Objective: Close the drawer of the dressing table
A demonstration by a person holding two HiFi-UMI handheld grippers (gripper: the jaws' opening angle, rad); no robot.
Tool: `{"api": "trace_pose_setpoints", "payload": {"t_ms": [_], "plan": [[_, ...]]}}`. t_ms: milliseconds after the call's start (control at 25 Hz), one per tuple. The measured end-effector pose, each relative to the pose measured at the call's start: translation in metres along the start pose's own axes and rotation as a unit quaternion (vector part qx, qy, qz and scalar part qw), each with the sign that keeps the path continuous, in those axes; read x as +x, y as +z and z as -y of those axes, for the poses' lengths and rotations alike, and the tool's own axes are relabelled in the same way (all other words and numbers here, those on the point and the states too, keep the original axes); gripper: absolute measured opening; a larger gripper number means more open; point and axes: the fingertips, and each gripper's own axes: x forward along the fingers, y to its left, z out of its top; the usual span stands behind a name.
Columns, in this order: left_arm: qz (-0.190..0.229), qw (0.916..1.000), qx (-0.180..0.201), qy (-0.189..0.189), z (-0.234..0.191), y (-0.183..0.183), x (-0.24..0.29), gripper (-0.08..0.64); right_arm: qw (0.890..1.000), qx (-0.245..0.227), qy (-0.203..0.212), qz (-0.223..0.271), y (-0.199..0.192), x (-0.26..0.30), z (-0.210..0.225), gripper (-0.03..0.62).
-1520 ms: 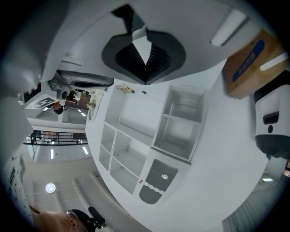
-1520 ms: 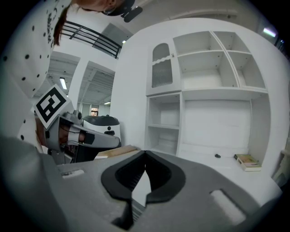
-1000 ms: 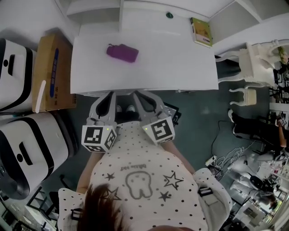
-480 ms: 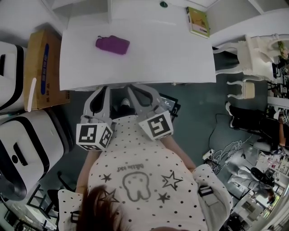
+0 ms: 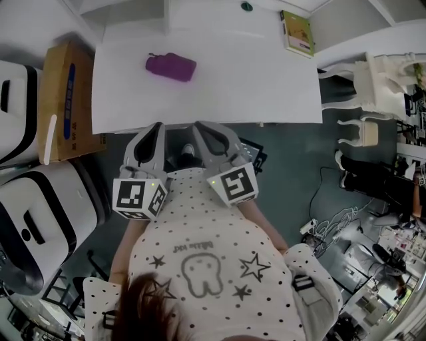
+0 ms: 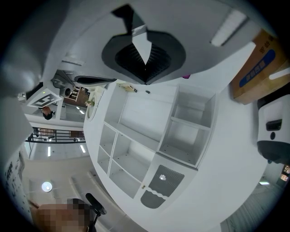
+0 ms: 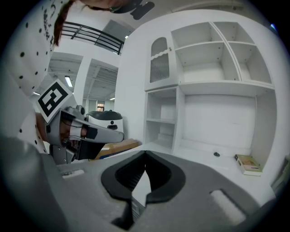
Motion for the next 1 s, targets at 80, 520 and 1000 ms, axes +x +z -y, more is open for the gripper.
{"api": "trace_pose_setpoints", "payload": {"t_ms": [80,520,1000], "plan": [[0.000,1.0000,0.001,0.000,0.0002,-0.0013,-0.0010,-0.006,1.000,-0.002,0.001,0.001,-0.0001,-0.0002,-0.0012,-0.005],[0.006,1.0000,0.003,0.003,0.0086,-0.0057,-0.0052,-0.006,1.000,-0.009,0.009,0.007,-0.0016,-0.0086,-0.0038,-0.003],[0.013,0.9999,0.003,0.008,0.0089,-0.0050,-0.0099,-0.003,1.000,-0.018,0.021,0.009,-0.0009,-0.0089,-0.0085,-0.003]]}}
